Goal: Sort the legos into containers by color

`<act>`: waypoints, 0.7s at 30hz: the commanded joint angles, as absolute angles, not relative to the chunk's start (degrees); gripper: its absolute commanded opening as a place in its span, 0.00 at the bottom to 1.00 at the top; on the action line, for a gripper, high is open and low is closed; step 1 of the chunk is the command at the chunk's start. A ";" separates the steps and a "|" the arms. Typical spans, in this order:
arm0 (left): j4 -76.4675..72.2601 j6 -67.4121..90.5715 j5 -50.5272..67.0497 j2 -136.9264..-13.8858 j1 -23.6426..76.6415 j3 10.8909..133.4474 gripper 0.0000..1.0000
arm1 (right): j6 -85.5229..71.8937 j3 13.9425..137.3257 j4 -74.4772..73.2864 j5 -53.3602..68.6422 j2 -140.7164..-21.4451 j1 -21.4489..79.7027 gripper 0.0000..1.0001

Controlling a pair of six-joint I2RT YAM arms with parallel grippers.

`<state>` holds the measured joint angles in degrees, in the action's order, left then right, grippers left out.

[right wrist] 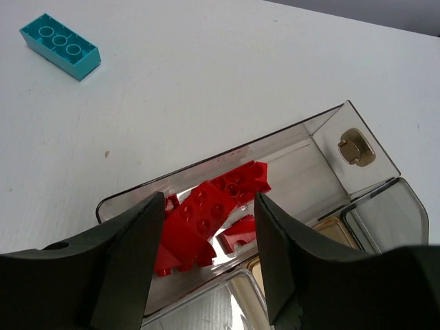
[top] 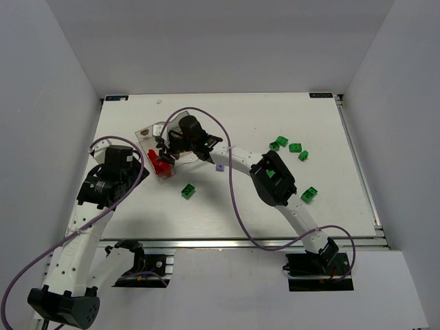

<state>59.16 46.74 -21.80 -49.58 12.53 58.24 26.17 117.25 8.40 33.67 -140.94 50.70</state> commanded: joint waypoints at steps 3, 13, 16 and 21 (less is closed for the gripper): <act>56.00 50.53 -20.57 -48.87 12.30 55.64 0.74 | 24.18 113.74 11.34 33.58 -132.20 49.40 0.57; 52.47 58.71 -21.18 -52.03 11.08 51.51 0.14 | 11.87 95.30 7.13 20.80 -109.72 40.44 0.00; 53.87 61.52 -22.41 -54.48 8.71 50.98 0.36 | 11.69 90.72 2.05 26.26 -105.14 35.00 0.22; 55.99 62.23 -22.06 -59.49 1.86 50.80 0.92 | 13.80 86.23 -4.65 31.63 -101.25 28.85 0.76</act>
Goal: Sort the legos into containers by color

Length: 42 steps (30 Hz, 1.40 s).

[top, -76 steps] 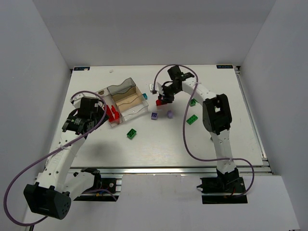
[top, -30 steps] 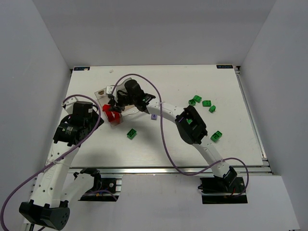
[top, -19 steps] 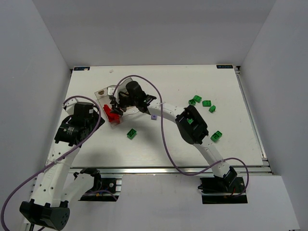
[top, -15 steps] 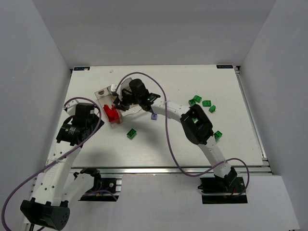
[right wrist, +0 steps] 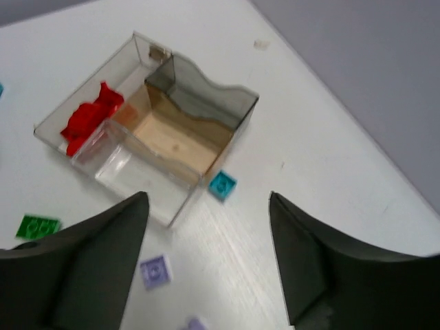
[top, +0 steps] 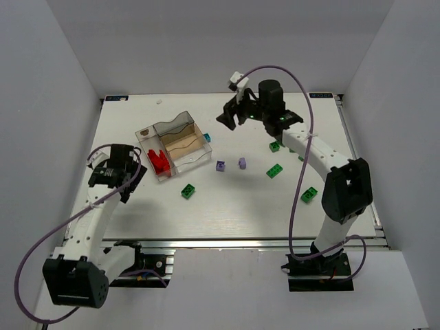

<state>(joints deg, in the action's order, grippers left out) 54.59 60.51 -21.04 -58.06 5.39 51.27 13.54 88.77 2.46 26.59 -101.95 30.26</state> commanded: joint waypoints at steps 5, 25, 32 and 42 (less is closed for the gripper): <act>54.23 63.62 -16.09 -64.24 -7.53 50.19 0.98 | 15.55 85.17 -9.67 38.49 -99.32 24.36 0.86; 42.62 94.30 -9.94 -75.40 -26.62 44.38 0.97 | 16.52 77.87 -8.52 51.59 -94.57 13.10 0.89; 39.82 96.06 -10.11 -78.13 -29.17 43.86 0.97 | 16.96 77.96 -9.67 51.68 -94.39 11.51 0.89; 38.23 96.07 -7.83 -82.88 -32.17 42.28 0.68 | 17.05 78.92 -10.98 51.07 -93.87 10.46 0.89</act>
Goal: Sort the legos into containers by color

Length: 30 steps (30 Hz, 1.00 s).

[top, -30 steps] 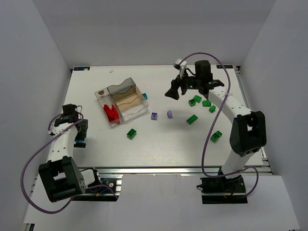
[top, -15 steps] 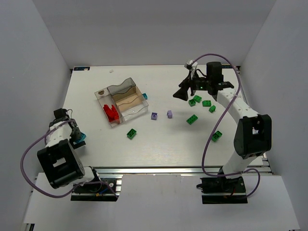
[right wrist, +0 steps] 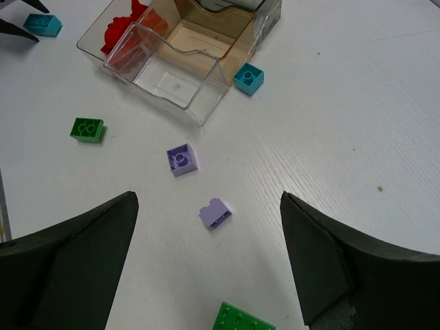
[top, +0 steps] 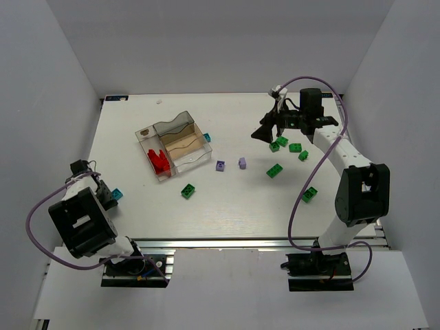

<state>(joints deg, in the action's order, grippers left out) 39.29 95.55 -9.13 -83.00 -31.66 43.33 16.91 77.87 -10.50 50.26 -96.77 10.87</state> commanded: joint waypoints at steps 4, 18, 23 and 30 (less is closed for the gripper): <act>36.31 95.19 -6.16 -83.06 -32.70 39.56 0.66 | 17.23 79.10 -11.69 50.98 -93.60 10.02 0.89; 28.91 62.86 13.62 -79.20 -31.03 47.54 0.00 | 18.72 76.55 -12.30 51.68 -92.02 9.76 0.80; 26.38 55.56 21.68 -72.79 -27.78 47.73 0.00 | 18.81 76.20 -12.22 52.29 -92.46 9.67 0.74; 23.03 56.60 29.97 -74.87 -19.17 49.65 0.00 | 18.11 77.08 -12.04 51.68 -93.69 10.19 0.69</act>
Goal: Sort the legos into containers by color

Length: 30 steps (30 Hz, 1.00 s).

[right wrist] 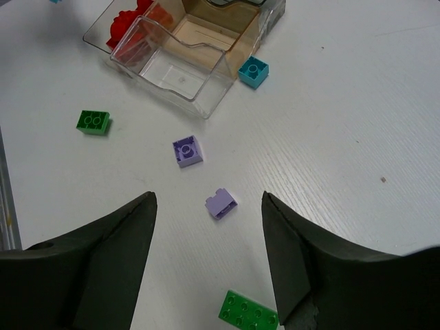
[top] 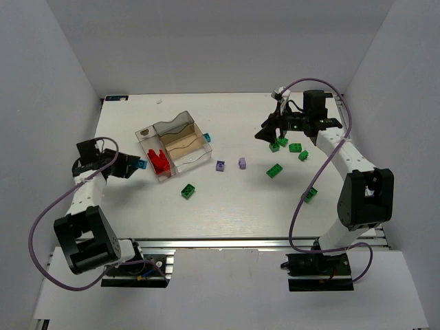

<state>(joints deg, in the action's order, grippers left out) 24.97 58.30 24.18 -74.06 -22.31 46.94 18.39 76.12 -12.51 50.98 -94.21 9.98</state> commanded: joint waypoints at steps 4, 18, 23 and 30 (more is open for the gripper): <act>21.71 59.23 27.69 -78.48 -9.96 54.92 0.00 | 17.23 77.35 -12.31 50.98 -94.04 10.19 0.67; 26.09 58.99 16.18 -95.96 5.53 72.31 0.00 | 18.54 72.34 -12.92 48.17 -90.00 9.67 0.69; 31.36 56.25 11.34 -101.42 7.64 77.86 0.11 | 19.60 72.07 -13.45 47.37 -89.56 9.84 0.72; 34.98 54.23 9.32 -104.06 9.40 82.35 0.54 | 20.65 73.12 -14.24 46.85 -90.35 9.93 0.75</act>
<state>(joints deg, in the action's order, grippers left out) 32.29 55.99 11.44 -104.73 8.56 79.53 19.38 72.18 -13.67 47.11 -91.59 9.98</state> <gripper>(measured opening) 0.523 0.750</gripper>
